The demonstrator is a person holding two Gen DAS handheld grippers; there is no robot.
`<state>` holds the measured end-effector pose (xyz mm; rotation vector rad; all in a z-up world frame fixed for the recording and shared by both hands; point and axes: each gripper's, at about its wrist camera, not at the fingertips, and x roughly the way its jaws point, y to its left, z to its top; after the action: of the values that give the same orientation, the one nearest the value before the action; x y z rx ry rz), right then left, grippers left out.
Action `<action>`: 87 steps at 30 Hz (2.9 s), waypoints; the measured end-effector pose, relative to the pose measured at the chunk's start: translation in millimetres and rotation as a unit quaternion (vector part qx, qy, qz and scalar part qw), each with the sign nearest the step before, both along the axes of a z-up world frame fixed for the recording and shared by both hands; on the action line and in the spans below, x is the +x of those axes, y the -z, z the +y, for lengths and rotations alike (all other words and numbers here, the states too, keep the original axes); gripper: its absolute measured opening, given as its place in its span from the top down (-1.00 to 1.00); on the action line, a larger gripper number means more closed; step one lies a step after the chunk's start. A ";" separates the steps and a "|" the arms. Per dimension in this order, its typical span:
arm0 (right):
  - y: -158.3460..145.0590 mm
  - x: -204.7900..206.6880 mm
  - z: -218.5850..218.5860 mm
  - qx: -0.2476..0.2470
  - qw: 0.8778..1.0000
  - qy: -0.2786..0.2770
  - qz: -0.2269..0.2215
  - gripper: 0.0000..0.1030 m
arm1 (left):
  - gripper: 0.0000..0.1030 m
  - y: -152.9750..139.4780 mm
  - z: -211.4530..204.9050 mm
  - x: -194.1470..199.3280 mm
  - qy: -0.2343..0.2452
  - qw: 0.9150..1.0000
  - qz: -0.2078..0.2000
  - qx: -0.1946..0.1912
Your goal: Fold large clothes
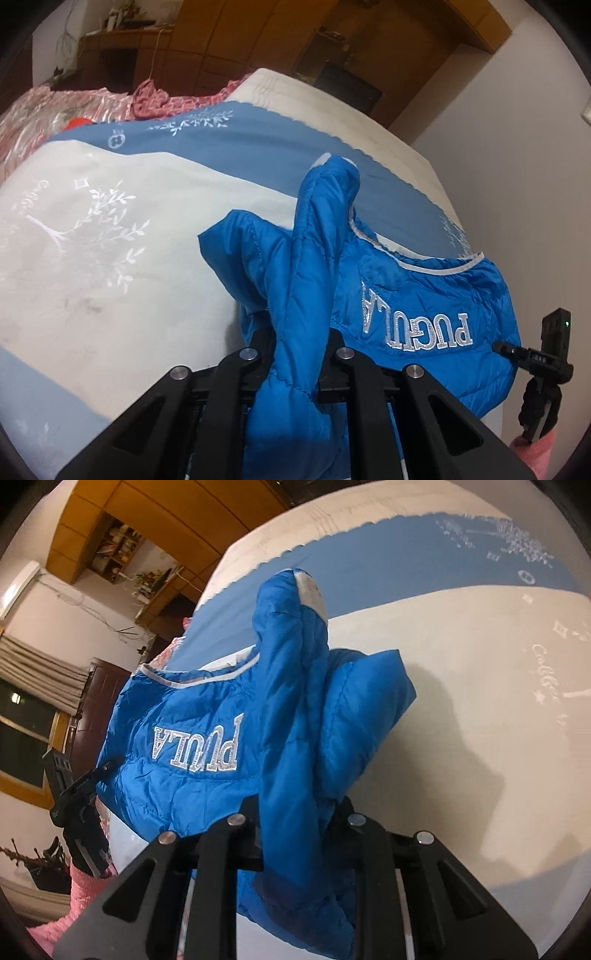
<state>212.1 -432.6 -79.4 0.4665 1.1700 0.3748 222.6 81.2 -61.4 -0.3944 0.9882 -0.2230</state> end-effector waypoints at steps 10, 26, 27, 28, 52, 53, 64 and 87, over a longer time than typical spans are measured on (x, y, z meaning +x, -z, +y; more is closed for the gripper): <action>-17.4 -101.7 -5.9 0.005 1.000 -0.011 0.028 0.64 | 0.79 -14.3 5.3 -108.6 0.028 0.999 0.017 0.000; 87.2 -155.6 2.5 -0.054 0.993 0.033 0.098 0.45 | 0.43 97.5 4.9 -168.7 0.023 0.996 0.055 0.069; 88.9 -156.2 4.1 -0.057 0.993 0.035 0.093 0.43 | 0.40 98.2 2.8 -169.3 0.023 0.996 0.051 0.076; 90.7 -155.2 5.8 -0.064 0.993 0.035 0.088 0.42 | 0.38 98.6 0.1 -170.1 0.022 0.995 0.046 0.084; 46.9 -215.0 127.7 -0.166 0.986 0.011 -0.025 0.46 | 0.33 47.1 -99.5 -224.5 0.065 0.989 -0.021 0.129; 52.5 -216.0 129.7 -0.170 0.985 0.010 -0.022 0.47 | 0.34 58.7 -100.6 -223.1 0.069 0.989 -0.004 0.133; 87.5 -214.1 146.8 -0.199 0.979 0.016 -0.033 0.49 | 0.38 94.0 -104.8 -222.3 0.084 0.986 0.016 0.144; 100.6 -67.9 95.7 -0.201 0.977 0.058 -0.048 0.59 | 0.36 100.1 -118.3 -64.0 0.090 0.985 0.015 0.145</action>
<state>144.3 -336.9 -180.0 0.1600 1.0839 0.0531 158.6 -37.2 -161.5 -0.0424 1.0689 -0.2319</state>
